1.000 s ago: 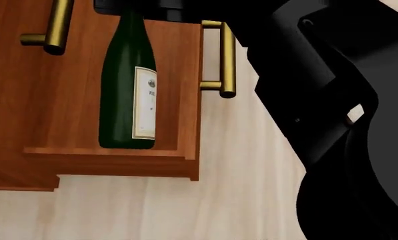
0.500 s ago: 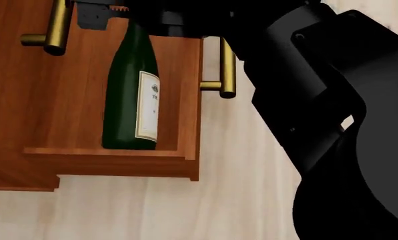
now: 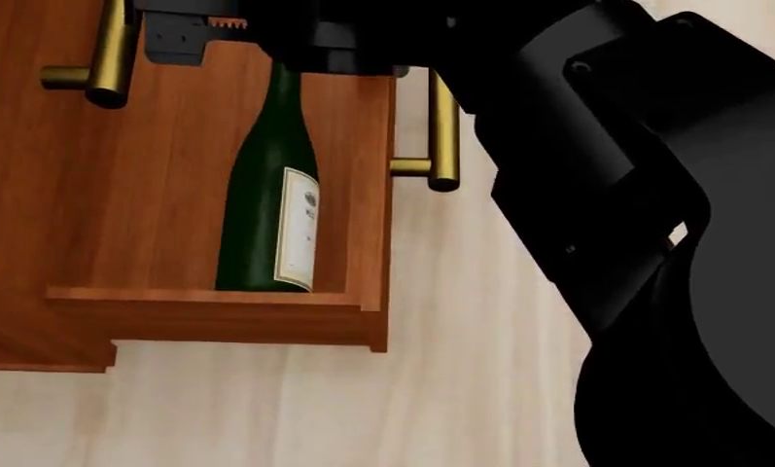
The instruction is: Put the wine bottle in the bottom drawer of the cabinet.
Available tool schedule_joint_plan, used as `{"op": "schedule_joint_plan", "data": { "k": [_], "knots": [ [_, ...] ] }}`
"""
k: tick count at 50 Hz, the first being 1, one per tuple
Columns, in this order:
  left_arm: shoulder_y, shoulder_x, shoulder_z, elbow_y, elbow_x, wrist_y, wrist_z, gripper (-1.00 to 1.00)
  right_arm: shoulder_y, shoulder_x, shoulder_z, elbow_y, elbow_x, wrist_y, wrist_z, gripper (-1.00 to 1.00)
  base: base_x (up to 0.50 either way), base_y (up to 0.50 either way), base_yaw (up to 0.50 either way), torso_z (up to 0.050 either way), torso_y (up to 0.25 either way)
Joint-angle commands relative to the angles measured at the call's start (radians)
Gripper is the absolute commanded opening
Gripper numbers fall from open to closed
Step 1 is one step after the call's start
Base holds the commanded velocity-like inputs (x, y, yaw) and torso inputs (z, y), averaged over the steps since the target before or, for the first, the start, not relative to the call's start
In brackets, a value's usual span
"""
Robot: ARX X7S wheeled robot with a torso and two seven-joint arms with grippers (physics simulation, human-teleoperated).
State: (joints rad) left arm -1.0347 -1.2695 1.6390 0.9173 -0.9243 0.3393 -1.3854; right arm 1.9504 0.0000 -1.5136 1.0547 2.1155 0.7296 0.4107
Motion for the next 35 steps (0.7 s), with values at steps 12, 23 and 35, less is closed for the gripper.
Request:
{"op": "schedule_joint_plan", "data": {
  "k": [12, 23, 35],
  "knots": [
    [0.007, 0.003, -0.007, 0.001, 0.001, -0.002, 0.001, 1.0, 0.07, 0.0, -0.118, 0.012, -0.034, 0.072, 0.01, 1.0, 0.0, 0.0, 0.0, 0.0, 0.0],
    [0.009, -0.001, -0.011, 0.005, 0.001, -0.005, -0.001, 1.0, 0.137, 0.0, -0.117, 0.028, -0.056, 0.095, -0.029, 1.0, 0.0, 0.0, 0.0, 0.0, 0.0],
    [0.01, 0.002, -0.015, 0.001, -0.004, -0.01, 0.001, 1.0, 0.192, 0.0, -0.12, 0.049, -0.088, 0.115, -0.095, 1.0, 0.0, 0.0, 0.0, 0.0, 0.0]
  ]
}}
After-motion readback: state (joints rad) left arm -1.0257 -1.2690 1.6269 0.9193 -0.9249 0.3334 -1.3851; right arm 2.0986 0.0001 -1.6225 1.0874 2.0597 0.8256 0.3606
